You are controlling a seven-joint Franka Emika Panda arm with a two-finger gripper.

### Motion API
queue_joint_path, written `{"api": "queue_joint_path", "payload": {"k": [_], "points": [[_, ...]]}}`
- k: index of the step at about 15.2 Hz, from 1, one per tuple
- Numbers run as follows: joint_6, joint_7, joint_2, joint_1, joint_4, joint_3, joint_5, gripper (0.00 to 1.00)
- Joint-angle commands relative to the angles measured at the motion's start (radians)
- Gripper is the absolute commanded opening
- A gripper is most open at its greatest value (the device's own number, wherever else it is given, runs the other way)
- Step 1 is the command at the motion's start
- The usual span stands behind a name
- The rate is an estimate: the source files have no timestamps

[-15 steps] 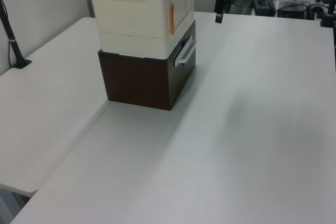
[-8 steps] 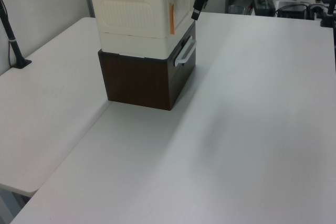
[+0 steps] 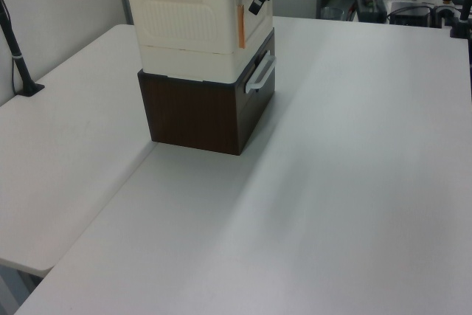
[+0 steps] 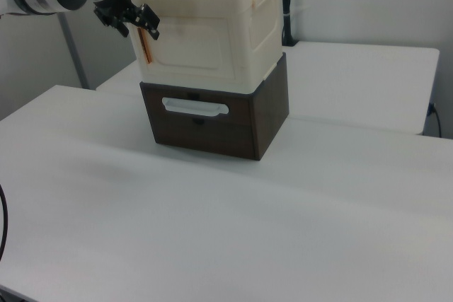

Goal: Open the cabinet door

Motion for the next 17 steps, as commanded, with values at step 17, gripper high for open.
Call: {"api": "queue_joint_path", "payload": {"k": [17], "points": [[0.117, -0.071, 0.041, 0.048, 0.004, -0.004, -0.034, 0.68]]}}
